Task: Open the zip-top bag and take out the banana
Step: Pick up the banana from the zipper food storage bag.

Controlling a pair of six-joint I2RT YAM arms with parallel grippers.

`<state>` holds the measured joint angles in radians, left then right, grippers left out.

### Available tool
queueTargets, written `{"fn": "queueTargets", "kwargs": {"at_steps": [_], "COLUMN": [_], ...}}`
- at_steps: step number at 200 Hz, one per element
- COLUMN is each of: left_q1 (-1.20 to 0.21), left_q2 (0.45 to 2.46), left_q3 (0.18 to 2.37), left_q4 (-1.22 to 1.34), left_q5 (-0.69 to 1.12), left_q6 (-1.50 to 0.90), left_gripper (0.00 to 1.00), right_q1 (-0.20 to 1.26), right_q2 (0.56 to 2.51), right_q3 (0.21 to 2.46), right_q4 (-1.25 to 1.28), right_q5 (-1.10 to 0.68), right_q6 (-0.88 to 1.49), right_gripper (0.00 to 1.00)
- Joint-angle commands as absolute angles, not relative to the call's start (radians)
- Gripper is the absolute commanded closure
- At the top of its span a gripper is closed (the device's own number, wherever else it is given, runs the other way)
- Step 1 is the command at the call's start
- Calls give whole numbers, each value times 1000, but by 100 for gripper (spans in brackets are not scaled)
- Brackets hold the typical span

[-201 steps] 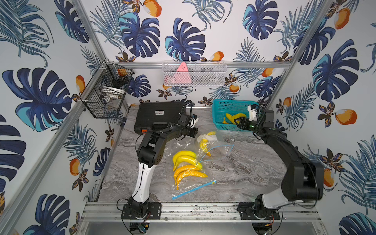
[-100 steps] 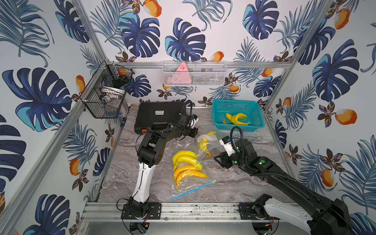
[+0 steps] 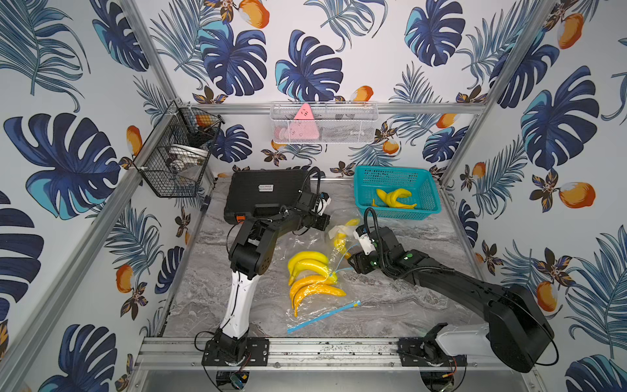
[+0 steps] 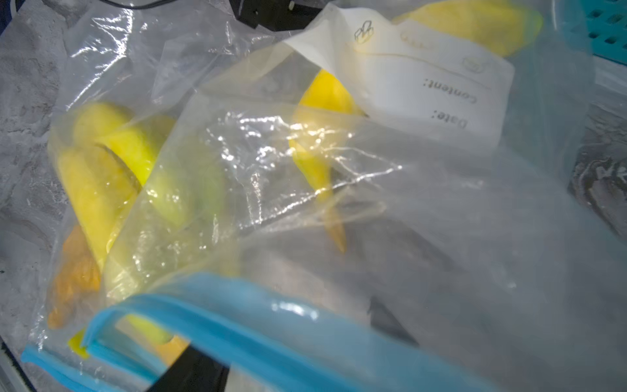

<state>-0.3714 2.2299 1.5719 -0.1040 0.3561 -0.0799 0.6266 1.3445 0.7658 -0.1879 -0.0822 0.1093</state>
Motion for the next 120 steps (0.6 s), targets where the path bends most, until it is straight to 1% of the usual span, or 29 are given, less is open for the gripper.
{"fn": "queueTargets", "kwargs": {"at_steps": [1, 21, 42, 98, 110, 120], "left_q1": [-370, -369, -370, -370, -370, -370], "left_q2": [2216, 2217, 2211, 2212, 2211, 2210], "left_q3": [1572, 1574, 1565, 1568, 1567, 1568], "left_q4": [-91, -91, -84, -81, -78, -79], "left_q5": [364, 369, 370, 385, 387, 387], "left_q6": [-84, -87, -89, -94, -97, -97], "left_gripper": [100, 100, 100, 100, 100, 100], "right_q1": [627, 627, 620, 584, 581, 581], "right_q2": [1370, 1458, 1551, 1697, 1738, 1773], "right_q3": [774, 808, 830, 873, 901, 927], "right_q4": [-123, -129, -115, 0, -2, -20], "right_q5": [-68, -85, -60, -87, -109, -126], "right_q6": [110, 84, 68, 54, 45, 39], "right_gripper": [33, 33, 33, 33, 35, 40]}}
